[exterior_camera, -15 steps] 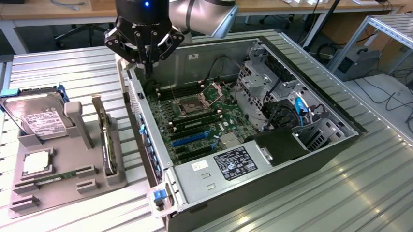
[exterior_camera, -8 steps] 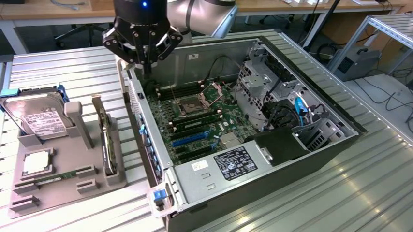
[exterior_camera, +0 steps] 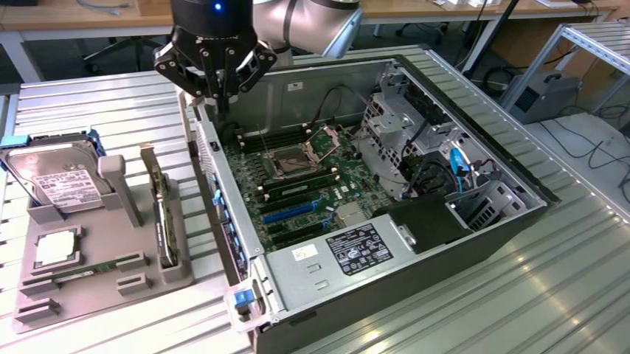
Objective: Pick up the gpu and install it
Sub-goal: 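Reach for the gpu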
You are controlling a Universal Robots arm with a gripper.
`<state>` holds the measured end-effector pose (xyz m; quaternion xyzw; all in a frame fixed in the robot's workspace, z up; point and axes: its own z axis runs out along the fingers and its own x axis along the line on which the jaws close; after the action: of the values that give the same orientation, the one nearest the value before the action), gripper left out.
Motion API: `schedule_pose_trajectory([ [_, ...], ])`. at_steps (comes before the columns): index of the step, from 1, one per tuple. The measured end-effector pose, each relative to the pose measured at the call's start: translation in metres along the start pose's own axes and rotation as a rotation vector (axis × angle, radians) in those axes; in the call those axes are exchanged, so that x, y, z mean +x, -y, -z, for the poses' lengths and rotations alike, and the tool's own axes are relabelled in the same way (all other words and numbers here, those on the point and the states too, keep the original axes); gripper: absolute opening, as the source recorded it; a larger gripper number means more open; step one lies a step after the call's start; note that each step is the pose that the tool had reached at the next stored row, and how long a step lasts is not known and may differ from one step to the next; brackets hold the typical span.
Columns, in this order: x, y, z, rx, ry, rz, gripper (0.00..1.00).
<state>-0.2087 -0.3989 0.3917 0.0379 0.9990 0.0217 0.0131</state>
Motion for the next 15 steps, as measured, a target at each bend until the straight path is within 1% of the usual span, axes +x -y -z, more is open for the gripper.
schedule_pose_trajectory([
  [15,0.0058,0.0004,-0.0001,0.0,0.0,0.0,0.11],
])
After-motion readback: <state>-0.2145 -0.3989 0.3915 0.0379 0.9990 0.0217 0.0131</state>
